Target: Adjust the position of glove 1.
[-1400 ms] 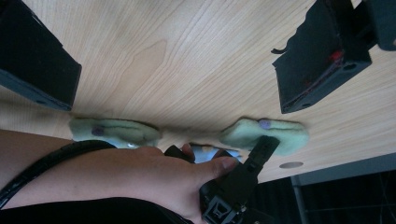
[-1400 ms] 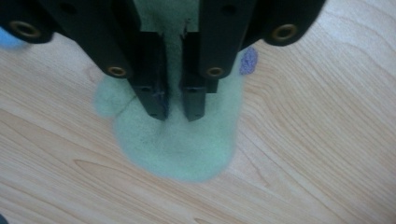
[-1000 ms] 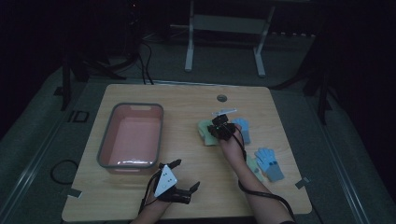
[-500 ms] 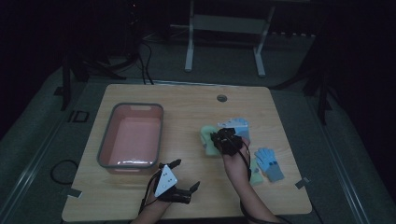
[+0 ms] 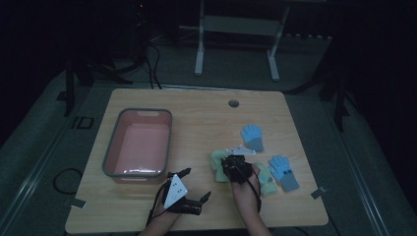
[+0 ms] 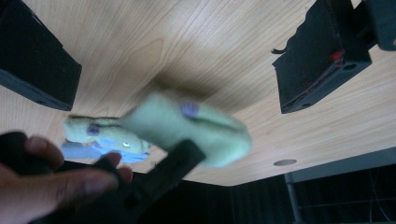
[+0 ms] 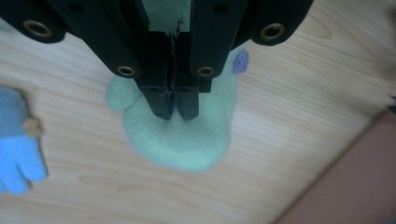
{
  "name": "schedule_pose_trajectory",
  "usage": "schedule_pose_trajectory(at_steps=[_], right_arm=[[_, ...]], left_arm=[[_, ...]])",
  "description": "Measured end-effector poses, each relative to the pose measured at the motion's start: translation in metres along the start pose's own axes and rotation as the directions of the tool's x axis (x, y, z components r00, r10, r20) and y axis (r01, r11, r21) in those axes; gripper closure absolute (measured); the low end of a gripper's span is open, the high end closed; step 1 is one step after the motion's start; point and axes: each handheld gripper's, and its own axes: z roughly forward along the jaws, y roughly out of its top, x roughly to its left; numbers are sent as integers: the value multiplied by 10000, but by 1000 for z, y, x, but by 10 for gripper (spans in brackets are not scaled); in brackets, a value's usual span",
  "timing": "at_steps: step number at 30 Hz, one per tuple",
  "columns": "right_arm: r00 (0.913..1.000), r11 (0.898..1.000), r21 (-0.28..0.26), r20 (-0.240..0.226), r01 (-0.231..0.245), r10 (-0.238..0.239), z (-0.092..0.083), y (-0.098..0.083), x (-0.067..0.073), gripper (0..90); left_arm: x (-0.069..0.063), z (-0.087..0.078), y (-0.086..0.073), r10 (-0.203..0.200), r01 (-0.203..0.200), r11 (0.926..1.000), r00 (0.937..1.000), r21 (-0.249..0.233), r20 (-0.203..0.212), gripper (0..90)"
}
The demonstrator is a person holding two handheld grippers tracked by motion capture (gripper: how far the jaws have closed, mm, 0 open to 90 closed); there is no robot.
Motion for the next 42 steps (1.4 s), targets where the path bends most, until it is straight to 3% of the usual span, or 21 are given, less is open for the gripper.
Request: schedule_pose_trajectory(at_steps=[5, 11, 15, 20, 26, 33, 38, 42], right_arm=[[9995, 9994, 150, 7, -303, 303, 13, -3, 5, 873], [9995, 9987, 411, -80, -307, 311, 31, -6, 11, 854], [9996, 9974, 674, -118, -250, 258, 45, -15, 12, 746], [9990, 9974, 684, -379, -207, 233, 45, -13, 12, 659], [9976, 9980, 572, -649, 281, -244, 37, -9, 9, 595], [9844, 9888, 483, -1127, 1414, -1352, 24, 4, -3, 577], [9696, 9781, 221, -1381, 2071, -2022, 16, 6, -18, 591], [9624, 9772, 254, -1810, 2106, -2027, 8, 4, -34, 601]], left_arm=[[0, 0, 0, 4, -4, 10000, 10000, -21, 9, 6], [0, 0, 0, 28, -28, 10000, 10000, -19, 64, 6], [-1, 0, 0, 78, -78, 10000, 9999, -18, 99, 6], [-1, 1, 0, 7, -7, 10000, 10000, 40, 95, 6], [0, 0, 0, -16, 16, 10000, 10000, -13, 69, 6], [1, 0, 0, -219, 219, 9998, 9998, -38, 11, 6], [1, 0, 0, -244, 244, 9997, 9997, -54, 10, 6], [1, 0, 0, -205, 205, 9998, 9998, -25, 71, 6]])
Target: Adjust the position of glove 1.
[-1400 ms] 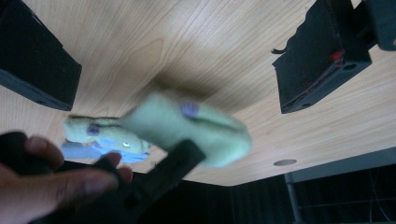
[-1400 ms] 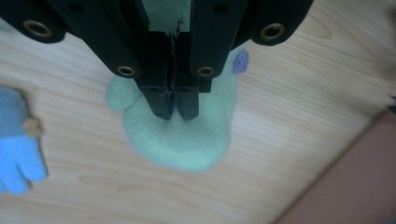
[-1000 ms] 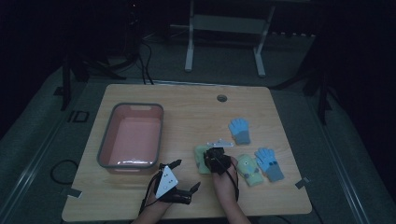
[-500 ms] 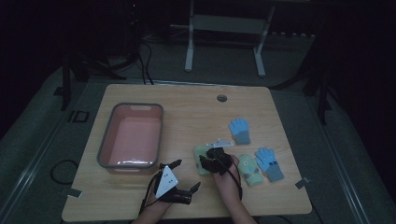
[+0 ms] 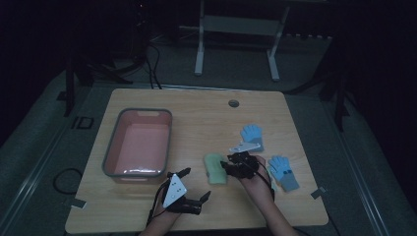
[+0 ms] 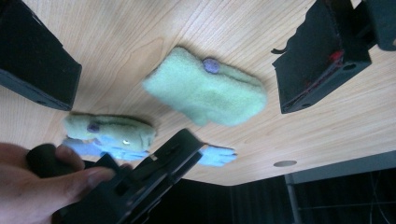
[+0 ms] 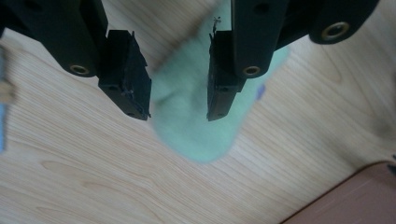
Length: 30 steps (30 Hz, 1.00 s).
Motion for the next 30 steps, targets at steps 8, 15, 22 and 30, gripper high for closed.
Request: schedule_pose_trajectory(at_steps=[8, 15, 22, 30], right_arm=[[9992, 9994, -335, -394, -131, 118, -26, -15, -25, 608], [9997, 9993, -302, 36, 243, -242, -47, -33, -49, 617], [9987, 9997, 89, 440, 248, -251, -69, -60, -76, 622], [9999, 9998, 189, 26, -112, 112, -53, -84, -79, 534]], left_arm=[[0, 1, 0, 41, -42, 9999, 10000, 110, 85, 6], [-1, 1, 1, 68, -68, 9999, 10000, 122, 39, 6], [-3, 1, 0, 217, -217, 9998, 9998, 51, 11, 6], [-2, 1, 0, 173, -173, 9998, 9998, 55, 22, 6]])
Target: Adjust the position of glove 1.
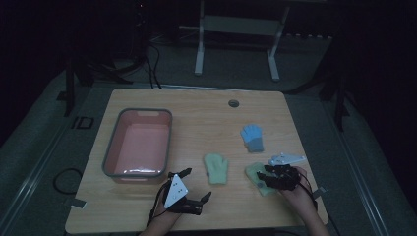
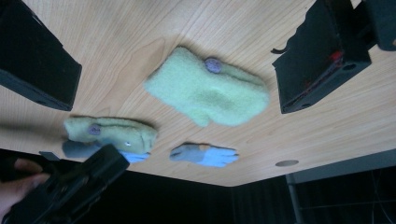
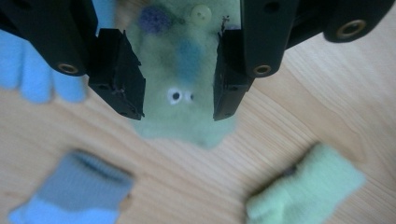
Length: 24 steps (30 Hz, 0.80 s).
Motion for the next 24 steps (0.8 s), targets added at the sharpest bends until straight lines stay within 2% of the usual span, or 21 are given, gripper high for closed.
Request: schedule_pose_trajectory(at_steps=[2, 5, 8, 10, 12, 18, 21, 24], right_arm=[[9998, 9992, 360, 119, 146, -150, 9, -6, 0, 532], [9997, 9996, 122, 62, 241, -241, 13, -11, 2, 560], [9996, 9995, 116, 64, 280, -281, 14, -11, 4, 641], [9996, 9995, 168, 69, 258, -259, 14, -10, 5, 725], [9999, 9997, 247, 126, 59, -63, 14, -9, 6, 786], [9982, 9983, 358, 405, -458, 444, 13, -3, 10, 832], [9919, 9925, -278, 407, -1192, 1203, 2, 9, 15, 837], [9825, 9842, -806, 870, -1578, 1646, -10, 26, 24, 837]], left_arm=[[0, 0, 0, 0, 0, 10000, 10000, -5, 9, 7], [0, 0, 0, -37, 37, 10000, 10000, -5, 19, 6], [0, 0, 0, -22, 22, 10000, 10000, 18, 17, 6], [0, 0, 0, 12, -12, 10000, 10000, 19, 9, 6], [0, 0, 0, 9, -9, 10000, 10000, 38, -1, 7], [0, 1, 0, -54, 54, 10000, 10000, 50, 8, 7], [0, 0, 0, 55, -55, 10000, 9999, -11, 140, 7], [-1, 1, 0, 34, -34, 10000, 9999, -34, 140, 7]])
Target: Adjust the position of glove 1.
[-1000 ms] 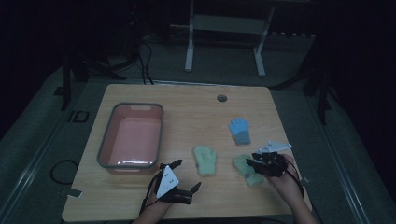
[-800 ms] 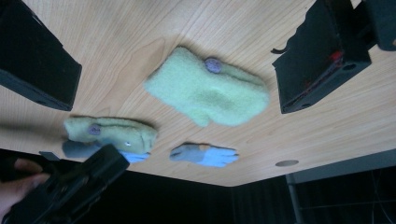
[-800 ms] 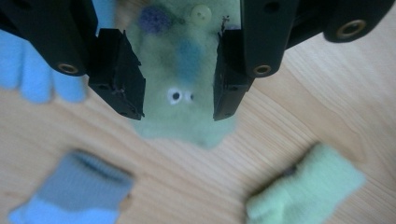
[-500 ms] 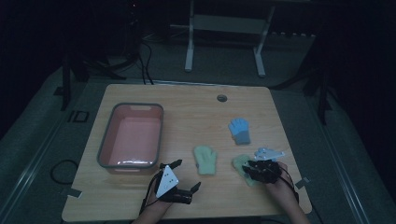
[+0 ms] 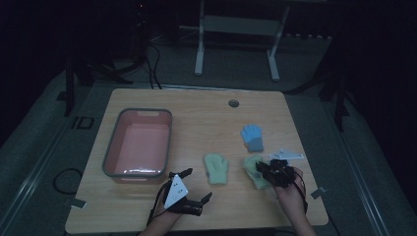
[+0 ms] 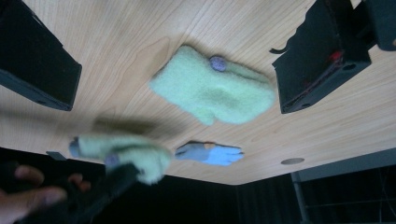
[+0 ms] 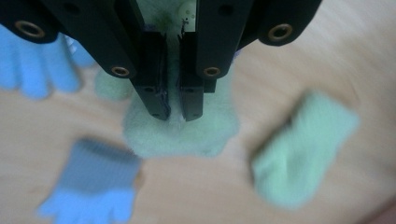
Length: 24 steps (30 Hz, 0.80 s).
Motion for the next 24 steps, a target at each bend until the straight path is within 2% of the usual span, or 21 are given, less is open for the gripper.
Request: schedule_pose_trajectory(at_steps=[3, 6, 8, 9, 10, 13, 17, 20, 24], right_arm=[[9987, 9991, -350, 436, -236, 252, -8, 15, 13, 839], [9952, 9955, -590, 596, -738, 773, -10, 23, 18, 842], [9932, 9942, -668, 741, -845, 894, -10, 25, 21, 843], [9890, 9935, -719, 1121, -887, 964, -10, 26, 25, 844], [9841, 9907, -900, 1361, -1025, 1142, -10, 26, 27, 844], [9785, 9846, -948, 1322, -1466, 1584, -5, 22, 29, 844], [9764, 9843, -762, 1353, -1593, 1685, 3, 17, 33, 844], [9693, 9826, -737, 1664, -1706, 1808, 12, 9, 36, 844], [9593, 9771, -676, 1873, -2019, 2112, 26, 2, 32, 841]], left_arm=[[0, 0, 0, 25, -25, 10000, 10000, -21, -15, 7], [-1, 0, 0, 52, -52, 10000, 10000, 13, -46, 7], [-1, 0, 0, 49, -49, 10000, 10000, 5, -55, 7], [-1, 1, 0, 57, -57, 10000, 10000, 21, 28, 7], [-1, 1, 0, 57, -57, 10000, 10000, 21, 28, 6], [0, 1, 0, -34, 34, 10000, 10000, -5, 46, 7], [0, 1, 0, -6, 6, 10000, 10000, 2, 61, 6], [-1, 1, 0, 36, -36, 10000, 10000, 15, 57, 6], [-1, 1, 0, 24, -24, 10000, 10000, -7, 31, 7]])
